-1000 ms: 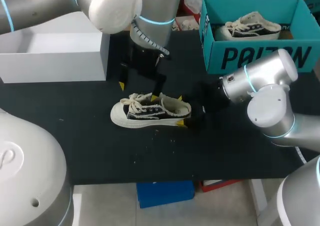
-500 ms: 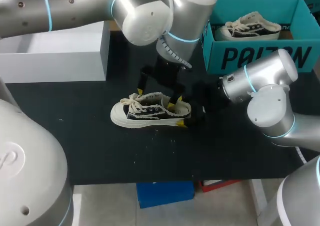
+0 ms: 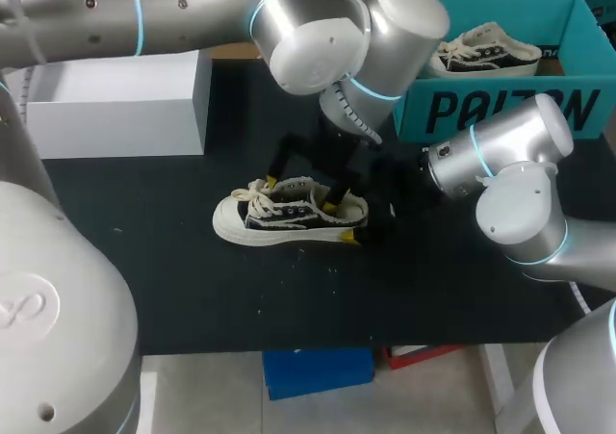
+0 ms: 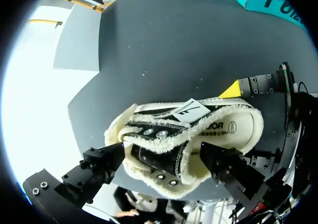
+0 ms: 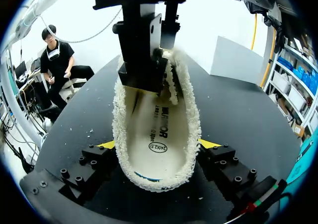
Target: Take the shoe out of the shoebox, open the shoe tongue, remove and reinsert the insole, then place the shoe into the shoebox
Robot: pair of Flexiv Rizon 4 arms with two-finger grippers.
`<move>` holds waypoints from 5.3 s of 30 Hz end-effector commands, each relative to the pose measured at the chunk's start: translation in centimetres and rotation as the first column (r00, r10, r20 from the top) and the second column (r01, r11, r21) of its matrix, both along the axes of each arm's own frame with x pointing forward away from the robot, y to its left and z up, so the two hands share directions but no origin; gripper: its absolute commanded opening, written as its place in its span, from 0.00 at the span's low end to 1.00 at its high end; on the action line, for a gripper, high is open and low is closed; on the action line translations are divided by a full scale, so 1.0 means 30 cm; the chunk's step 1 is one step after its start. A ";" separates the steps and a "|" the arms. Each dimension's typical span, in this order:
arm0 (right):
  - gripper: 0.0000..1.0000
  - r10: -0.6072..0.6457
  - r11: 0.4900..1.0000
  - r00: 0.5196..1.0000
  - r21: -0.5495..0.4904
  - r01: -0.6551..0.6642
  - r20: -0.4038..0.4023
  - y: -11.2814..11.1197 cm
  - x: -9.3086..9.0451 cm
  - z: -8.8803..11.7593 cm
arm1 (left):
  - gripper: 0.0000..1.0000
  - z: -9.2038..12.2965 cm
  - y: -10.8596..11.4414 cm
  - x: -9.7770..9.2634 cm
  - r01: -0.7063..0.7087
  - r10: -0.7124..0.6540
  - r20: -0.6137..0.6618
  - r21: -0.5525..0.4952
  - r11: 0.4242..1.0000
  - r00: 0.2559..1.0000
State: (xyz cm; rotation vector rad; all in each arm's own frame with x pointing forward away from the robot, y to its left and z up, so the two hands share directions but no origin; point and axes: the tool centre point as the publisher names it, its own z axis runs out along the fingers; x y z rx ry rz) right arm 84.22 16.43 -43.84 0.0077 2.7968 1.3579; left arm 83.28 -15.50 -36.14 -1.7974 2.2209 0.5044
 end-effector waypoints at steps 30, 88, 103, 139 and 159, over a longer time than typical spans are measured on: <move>0.00 -0.002 1.000 1.000 -0.002 0.002 0.000 0.006 0.002 -0.007 | 0.00 0.012 -0.029 -0.020 -0.057 0.057 0.008 0.010 0.998 0.998; 0.00 -0.002 1.000 1.000 -0.002 0.002 0.000 0.006 0.002 -0.007 | 0.00 0.057 0.303 0.021 -0.099 0.108 -0.001 -0.410 0.907 0.994; 0.00 -0.002 1.000 1.000 -0.002 0.002 0.000 0.006 0.002 -0.007 | 0.17 0.050 0.306 0.013 -0.064 0.051 -0.042 -0.411 0.909 0.998; 0.00 -0.002 1.000 1.000 -0.002 0.002 0.000 0.006 0.002 -0.007 | 0.00 0.280 0.133 -0.073 0.716 -0.980 -0.031 -0.679 0.165 0.196; 0.00 -0.002 1.000 1.000 -0.002 0.002 0.000 0.006 0.002 -0.007 | 0.00 0.265 0.113 -0.050 0.669 -0.987 -0.017 -0.734 0.120 0.159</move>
